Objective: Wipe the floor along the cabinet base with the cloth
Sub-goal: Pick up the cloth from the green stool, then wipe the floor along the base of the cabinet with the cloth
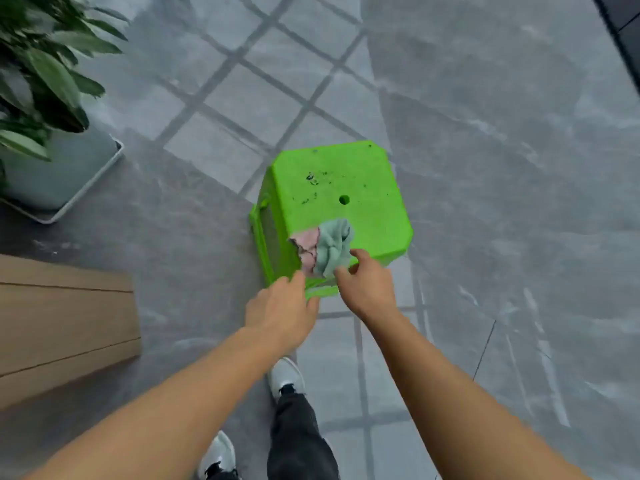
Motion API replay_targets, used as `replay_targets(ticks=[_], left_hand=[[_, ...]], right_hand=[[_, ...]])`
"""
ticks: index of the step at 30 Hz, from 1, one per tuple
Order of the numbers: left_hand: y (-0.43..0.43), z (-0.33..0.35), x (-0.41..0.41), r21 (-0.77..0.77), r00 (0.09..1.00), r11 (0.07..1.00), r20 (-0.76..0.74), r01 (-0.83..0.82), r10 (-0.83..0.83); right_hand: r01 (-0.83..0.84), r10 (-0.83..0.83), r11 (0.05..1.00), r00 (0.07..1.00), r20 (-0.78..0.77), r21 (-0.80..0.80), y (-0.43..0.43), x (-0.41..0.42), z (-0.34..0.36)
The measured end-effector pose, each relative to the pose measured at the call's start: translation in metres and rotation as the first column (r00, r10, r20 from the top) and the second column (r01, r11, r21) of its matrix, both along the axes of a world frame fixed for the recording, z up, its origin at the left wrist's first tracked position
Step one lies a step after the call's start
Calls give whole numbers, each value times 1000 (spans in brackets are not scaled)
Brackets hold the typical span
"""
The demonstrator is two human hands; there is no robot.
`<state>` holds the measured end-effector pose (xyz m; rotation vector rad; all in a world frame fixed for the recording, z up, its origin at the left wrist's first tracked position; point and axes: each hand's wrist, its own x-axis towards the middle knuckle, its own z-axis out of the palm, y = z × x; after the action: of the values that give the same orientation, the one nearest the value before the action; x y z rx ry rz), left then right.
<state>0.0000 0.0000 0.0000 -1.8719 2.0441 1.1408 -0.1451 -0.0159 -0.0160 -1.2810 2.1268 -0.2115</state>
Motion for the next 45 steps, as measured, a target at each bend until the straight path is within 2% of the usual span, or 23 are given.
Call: replay_targets(ticks=[3, 6, 9, 13, 16, 20, 24, 27, 29, 31, 34, 36, 38, 40, 41, 43, 45], left_hand=[[-34, -59, -27, -68, 973, 975, -109, -210, 202], [-43, -96, -47, -44, 920, 946, -251, -322, 302], [-33, -121, -40, -85, 801, 897, -492, -433, 340], [0, -139, 15, -95, 641, 754, -602, -650, 476], [45, -166, 78, -84, 562, 625, -542, -776, 625], [120, -248, 166, -36, 447, 472, -390, -881, 805], [190, -342, 223, 46, 280, 303, -268, -952, 922], [209, -427, 253, -85, 284, 272, -194, -958, 939], [189, -487, 271, -124, 331, 311, -197, -942, 923], [163, -539, 282, -115, 340, 321, -259, -940, 904], [138, -577, 292, -299, 420, 341, -264, -891, 868], [152, -586, 290, -391, 503, 392, -240, -833, 830], [181, -591, 282, -466, 516, 414, -110, -782, 850], [208, -595, 272, -414, 508, 522, 152, -746, 848], [215, -597, 271, -332, 529, 588, 258, -737, 808], [221, -603, 270, -212, 589, 677, 358, -705, 725], [219, -606, 275, -142, 624, 711, 384, -689, 681]], right_hand=[[20, -10, 993, 997, 78, -119, -29, -11, -57], [13, 11, 978, 993, 115, -207, -32, -10, -94], [65, -25, 947, 992, 127, -316, -23, -1, -106], [-36, 114, 921, 977, 181, -387, -1, 51, -111], [-202, 290, 911, 934, 210, -359, 25, 114, -139], [-417, 457, 889, 835, 306, -190, 71, 210, -230], [-605, 591, 789, 698, 404, -110, 120, 285, -319], [-692, 674, 708, 600, 431, -144, 128, 330, -403], [-712, 726, 669, 564, 394, -213, 104, 349, -464], [-703, 736, 669, 578, 354, -241, 73, 361, -521], [-707, 770, 638, 581, 265, -304, 42, 374, -563], [-751, 848, 519, 513, 135, -408, 40, 382, -570], [-849, 946, 306, 321, 39, -431, 45, 391, -573], [-941, 986, 50, 100, -134, -335, 50, 394, -583], [-959, 978, -15, 45, -205, -283, 49, 395, -589], [-972, 964, -26, 37, -264, -233, 49, 397, -599], [-971, 955, 10, 80, -287, -237, 53, 400, -605]])
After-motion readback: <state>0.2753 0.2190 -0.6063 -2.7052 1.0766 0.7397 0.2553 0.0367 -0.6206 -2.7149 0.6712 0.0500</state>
